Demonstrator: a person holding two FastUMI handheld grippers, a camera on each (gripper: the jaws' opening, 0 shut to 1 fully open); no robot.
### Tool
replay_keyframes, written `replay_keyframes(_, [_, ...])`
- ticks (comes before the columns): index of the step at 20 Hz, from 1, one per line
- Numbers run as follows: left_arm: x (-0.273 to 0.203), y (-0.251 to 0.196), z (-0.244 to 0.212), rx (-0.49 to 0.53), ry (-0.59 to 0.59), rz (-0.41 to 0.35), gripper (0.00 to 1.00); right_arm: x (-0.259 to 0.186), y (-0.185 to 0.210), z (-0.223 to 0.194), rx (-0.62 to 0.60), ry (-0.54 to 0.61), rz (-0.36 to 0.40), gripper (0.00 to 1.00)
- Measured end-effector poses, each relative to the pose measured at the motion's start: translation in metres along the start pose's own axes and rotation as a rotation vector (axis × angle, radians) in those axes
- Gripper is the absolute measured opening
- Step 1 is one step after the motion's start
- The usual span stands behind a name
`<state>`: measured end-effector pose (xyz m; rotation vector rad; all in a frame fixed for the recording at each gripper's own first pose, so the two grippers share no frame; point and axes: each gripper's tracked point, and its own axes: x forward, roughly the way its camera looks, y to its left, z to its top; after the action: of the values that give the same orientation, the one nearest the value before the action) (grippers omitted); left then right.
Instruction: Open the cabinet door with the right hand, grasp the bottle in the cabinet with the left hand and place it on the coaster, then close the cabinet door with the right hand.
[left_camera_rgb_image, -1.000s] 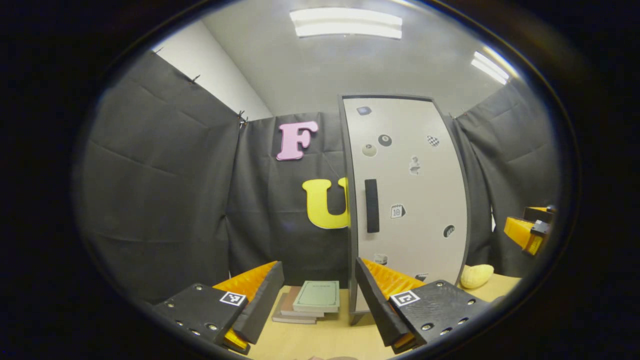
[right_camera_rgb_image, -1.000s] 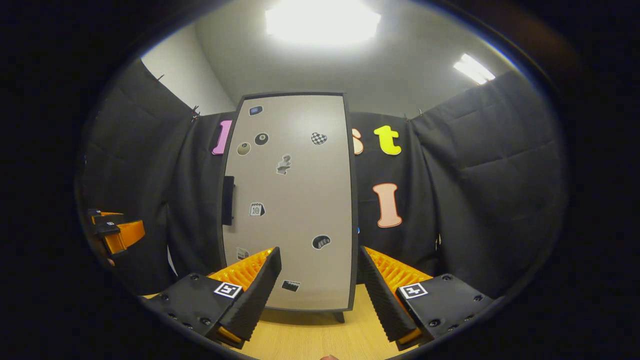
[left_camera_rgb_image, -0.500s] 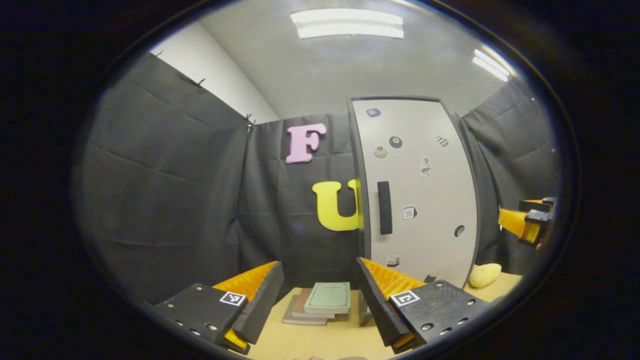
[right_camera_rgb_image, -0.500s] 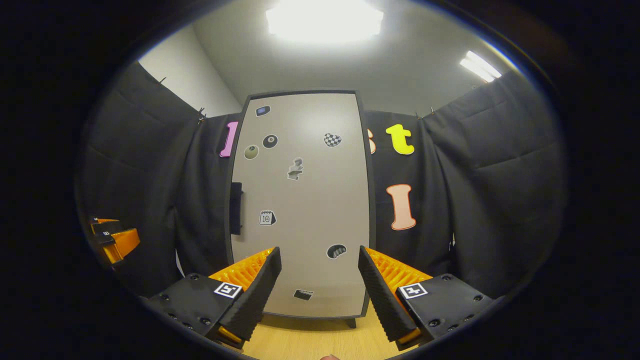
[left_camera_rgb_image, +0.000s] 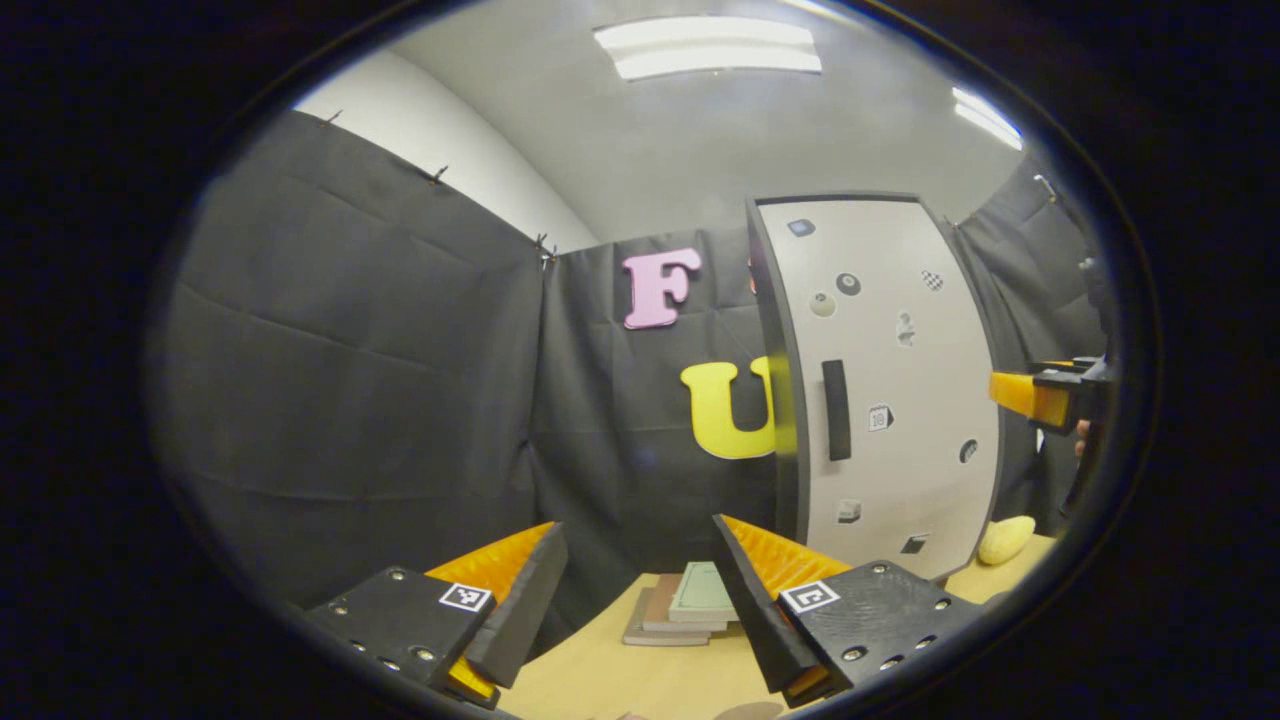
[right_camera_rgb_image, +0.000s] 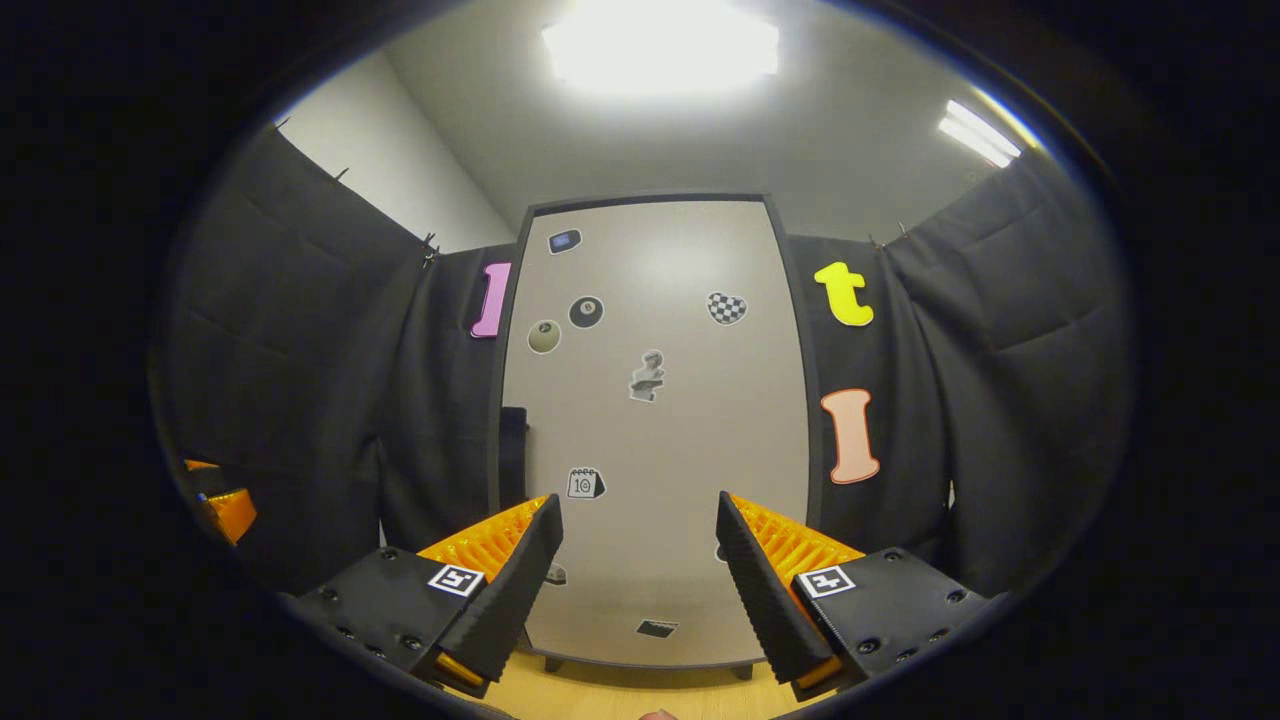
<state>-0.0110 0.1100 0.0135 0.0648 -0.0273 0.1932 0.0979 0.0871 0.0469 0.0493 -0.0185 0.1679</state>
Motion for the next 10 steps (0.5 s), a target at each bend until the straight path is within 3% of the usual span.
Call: replay_keyframes(10, [-0.020,0.072,-0.015,0.025,0.032,0.130,0.87,0.052,0.054,0.002,0.017,0.024,0.075,0.98])
